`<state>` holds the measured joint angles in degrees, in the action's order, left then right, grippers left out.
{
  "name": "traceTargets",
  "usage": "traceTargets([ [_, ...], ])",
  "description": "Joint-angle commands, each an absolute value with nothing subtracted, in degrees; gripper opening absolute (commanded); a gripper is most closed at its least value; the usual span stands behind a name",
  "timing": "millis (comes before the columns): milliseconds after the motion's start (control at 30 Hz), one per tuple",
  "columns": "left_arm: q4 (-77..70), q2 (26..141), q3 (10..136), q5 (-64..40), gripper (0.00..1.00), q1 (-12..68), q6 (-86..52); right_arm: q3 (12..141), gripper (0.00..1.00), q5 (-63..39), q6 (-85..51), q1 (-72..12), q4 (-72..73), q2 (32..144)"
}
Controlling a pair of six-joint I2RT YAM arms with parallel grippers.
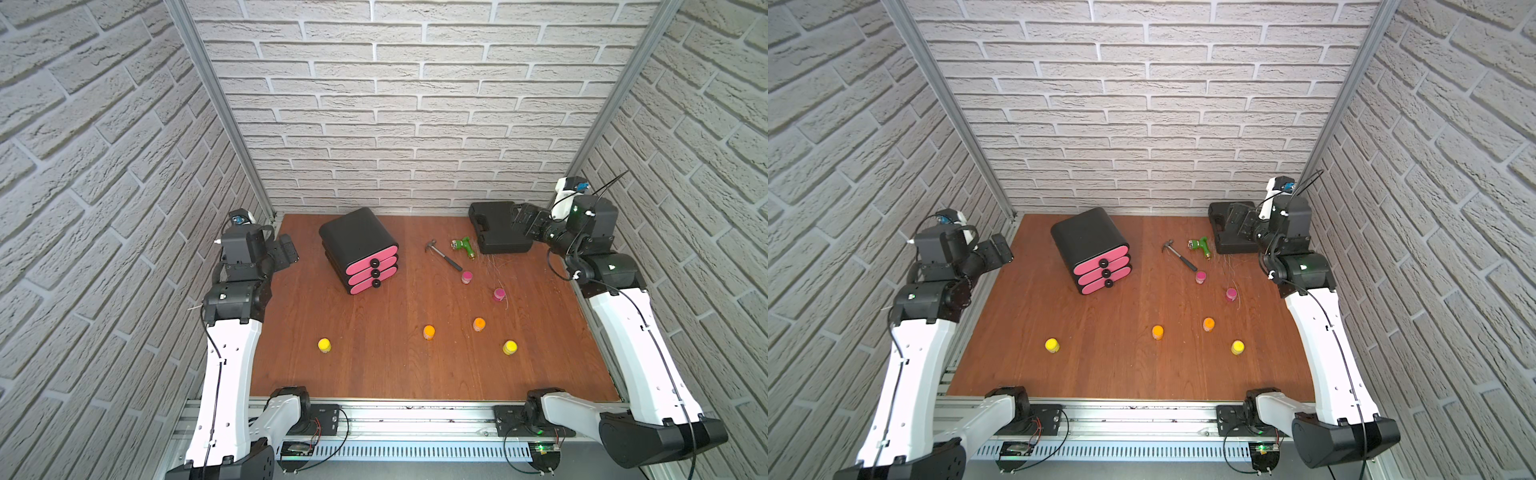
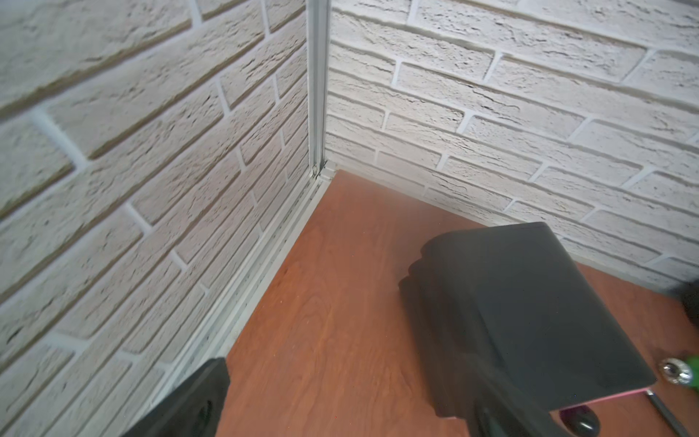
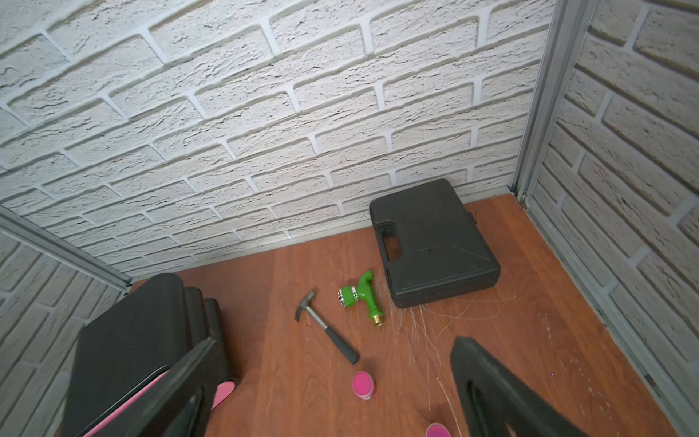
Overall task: Put the paint cans in the drawer according to color
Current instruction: Move the storage box to the center of the board.
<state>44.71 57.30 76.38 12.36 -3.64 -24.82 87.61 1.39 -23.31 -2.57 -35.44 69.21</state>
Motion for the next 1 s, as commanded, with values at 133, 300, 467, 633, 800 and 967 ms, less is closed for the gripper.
traceTargets([
  [133, 52.34, 51.10, 75.15, -3.31, 0.99, -5.90, -38.54, 86.19, 0.99, -12.56, -36.05, -2.32, -43.43, 72.91],
  [300, 52.27, 55.46, 70.71, -21.48, 0.78, -5.60, -43.12, 86.04, 0.99, -16.07, -34.52, -7.94, -47.06, 78.69],
  [467, 49.79, 54.76, 63.89, -19.63, 0.68, -0.22, -44.56, 90.30, 0.99, -13.40, -29.71, -16.01, -48.63, 85.97],
  [633, 40.74, 55.81, 58.25, -21.92, 0.63, 0.35, -50.62, 95.70, 0.91, -14.13, -31.01, -23.29, -44.02, 95.50],
  [800, 31.10, 60.90, 56.92, -18.09, 0.63, 0.75, -54.46, 104.41, 0.88, -15.15, -33.38, -27.43, -39.17, 106.86],
  [967, 26.38, 69.01, 61.20, -15.26, 0.72, 0.73, -54.20, 118.49, 0.89, -16.23, -34.28, -29.94, -36.58, 120.27],
])
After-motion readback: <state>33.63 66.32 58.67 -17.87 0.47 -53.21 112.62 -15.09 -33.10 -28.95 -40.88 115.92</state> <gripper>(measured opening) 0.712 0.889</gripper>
